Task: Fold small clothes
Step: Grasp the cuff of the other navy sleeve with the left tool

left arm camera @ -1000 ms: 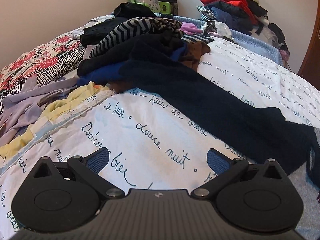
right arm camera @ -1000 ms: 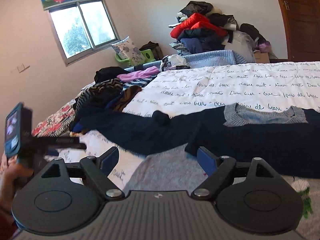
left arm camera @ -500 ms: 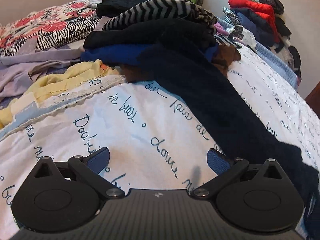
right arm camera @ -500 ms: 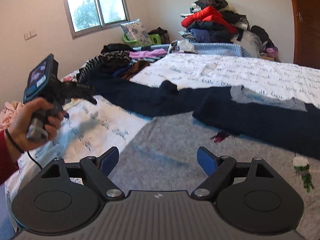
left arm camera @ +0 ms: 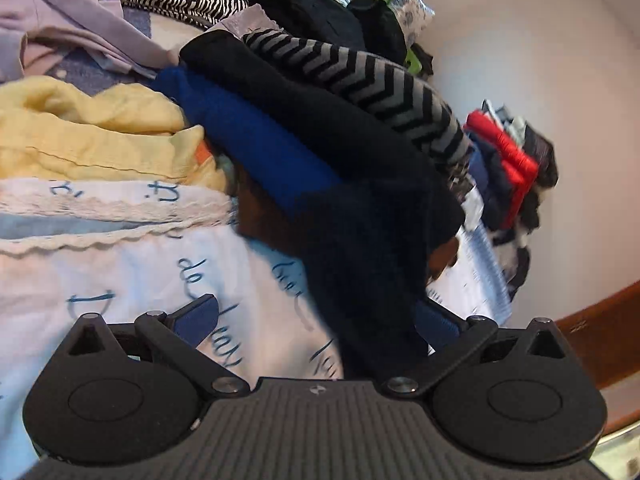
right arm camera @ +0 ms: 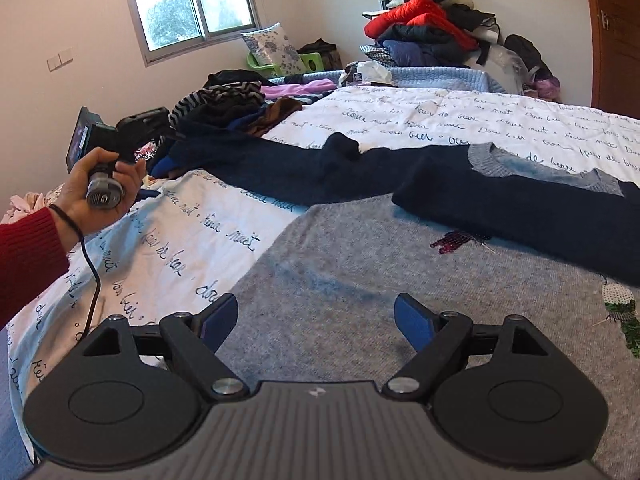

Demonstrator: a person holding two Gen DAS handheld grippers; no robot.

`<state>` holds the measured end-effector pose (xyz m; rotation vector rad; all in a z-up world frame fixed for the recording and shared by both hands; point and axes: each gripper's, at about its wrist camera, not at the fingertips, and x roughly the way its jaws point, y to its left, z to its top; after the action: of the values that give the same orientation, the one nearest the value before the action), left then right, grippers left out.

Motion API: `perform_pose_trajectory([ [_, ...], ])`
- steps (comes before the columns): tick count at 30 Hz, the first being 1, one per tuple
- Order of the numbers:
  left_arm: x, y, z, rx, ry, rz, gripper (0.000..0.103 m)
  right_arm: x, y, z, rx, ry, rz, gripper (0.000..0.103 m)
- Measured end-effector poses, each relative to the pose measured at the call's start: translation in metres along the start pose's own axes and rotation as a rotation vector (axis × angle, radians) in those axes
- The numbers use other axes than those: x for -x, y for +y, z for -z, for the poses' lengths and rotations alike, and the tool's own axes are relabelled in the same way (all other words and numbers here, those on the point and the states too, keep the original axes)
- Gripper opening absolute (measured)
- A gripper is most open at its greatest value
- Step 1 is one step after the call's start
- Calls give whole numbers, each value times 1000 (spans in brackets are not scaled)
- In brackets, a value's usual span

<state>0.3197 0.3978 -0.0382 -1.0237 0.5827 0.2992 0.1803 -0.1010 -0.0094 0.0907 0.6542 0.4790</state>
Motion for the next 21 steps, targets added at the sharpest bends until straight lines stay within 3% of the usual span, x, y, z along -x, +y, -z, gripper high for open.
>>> perform_pose_trajectory([
  [4,-13,-9,-7,33,-6,81,97,-5,-4,5,-9,20,7,86],
  [8,-29,-9,-10,75,-12,162,81,-9,-5,10,-10,37,10,86],
  [12,-37,-7,-9,78,-58,116,66,-12,-6,13,-8,48,12,86],
  [14,-38,-2,-8,103,-86,113,48,-12,-6,13,-8,49,11,86],
  [16,-36,0,-9,121,-102,98,43,-13,-6,14,-6,50,13,86],
  [17,-34,-1,-9,114,-112,108,35,-13,-6,14,-5,52,14,86],
  [21,-20,-20,-11,-13,-145,62,23,-15,-4,16,-2,56,18,86],
])
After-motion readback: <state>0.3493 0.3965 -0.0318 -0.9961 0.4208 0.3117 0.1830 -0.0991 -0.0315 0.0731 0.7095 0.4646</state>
